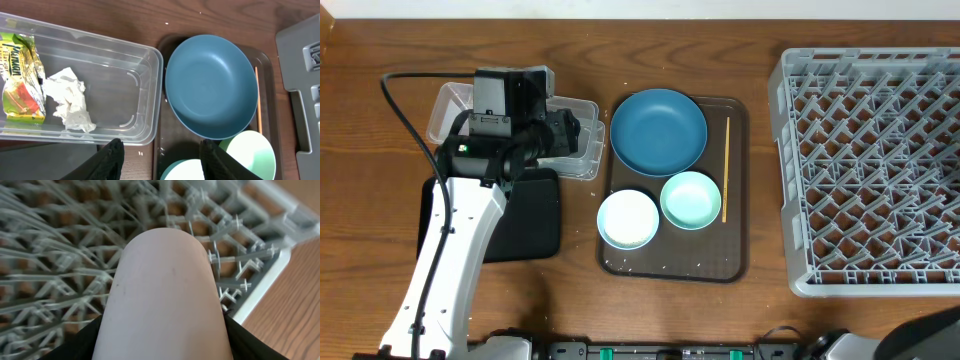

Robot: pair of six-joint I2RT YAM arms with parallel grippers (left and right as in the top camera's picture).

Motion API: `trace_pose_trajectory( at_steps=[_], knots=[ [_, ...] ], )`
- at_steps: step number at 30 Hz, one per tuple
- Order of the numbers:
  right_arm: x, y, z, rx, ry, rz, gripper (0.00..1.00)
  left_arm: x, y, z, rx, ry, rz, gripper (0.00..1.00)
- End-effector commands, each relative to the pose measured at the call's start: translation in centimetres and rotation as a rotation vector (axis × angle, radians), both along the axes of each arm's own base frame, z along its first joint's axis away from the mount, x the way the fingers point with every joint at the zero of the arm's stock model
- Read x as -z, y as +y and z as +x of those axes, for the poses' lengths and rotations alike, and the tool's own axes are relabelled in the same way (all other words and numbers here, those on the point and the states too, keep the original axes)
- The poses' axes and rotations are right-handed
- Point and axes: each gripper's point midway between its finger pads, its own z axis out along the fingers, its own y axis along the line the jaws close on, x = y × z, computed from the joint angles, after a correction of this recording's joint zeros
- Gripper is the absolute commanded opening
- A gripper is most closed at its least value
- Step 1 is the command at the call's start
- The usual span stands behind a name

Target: Sort waste into correct bins and load items into the dishwasher rack

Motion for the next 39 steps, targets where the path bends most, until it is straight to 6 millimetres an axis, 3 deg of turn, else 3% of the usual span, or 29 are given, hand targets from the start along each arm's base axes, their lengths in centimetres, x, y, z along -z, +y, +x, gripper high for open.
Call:
trace_pose_trajectory(
  at_steps=[1, 7, 12, 17, 23, 30, 39],
  knots=[
    [1.9, -1.5, -0.8, 0.079, 0.028, 0.045, 0.11, -0.2, 0.4, 0.2, -0.006, -0.009, 0.015, 0.52],
    [4.1, -1.6, 0.3, 0.059, 0.017, 0.109, 0.13, -0.2, 0.4, 0.1, -0.006, -0.006, 0.016, 0.52],
    [4.8, -1.5, 0.7, 0.049, 0.013, 0.133, 0.18, -0.2, 0.4, 0.1, -0.006, -0.006, 0.016, 0.52],
    [4.9, -0.9, 1.1, 0.033, -0.008, 0.164, 0.16, -0.2, 0.4, 0.1, -0.006, -0.006, 0.016, 0.52],
    [3.7, 1.3, 3.4, -0.051, -0.142, 0.261, 0.05, -0.2, 0.4, 0.1, -0.006, -0.005, 0.016, 0.53],
    [1.4, 1.3, 3.8, -0.067, -0.194, 0.229, 0.06, -0.1, 0.4, 0.1, -0.006, -0.005, 0.016, 0.53],
    [1.1, 1.9, 4.4, -0.075, -0.232, 0.261, 0.08, -0.1, 0.4, 0.1, -0.006, -0.004, 0.016, 0.53]
  ],
)
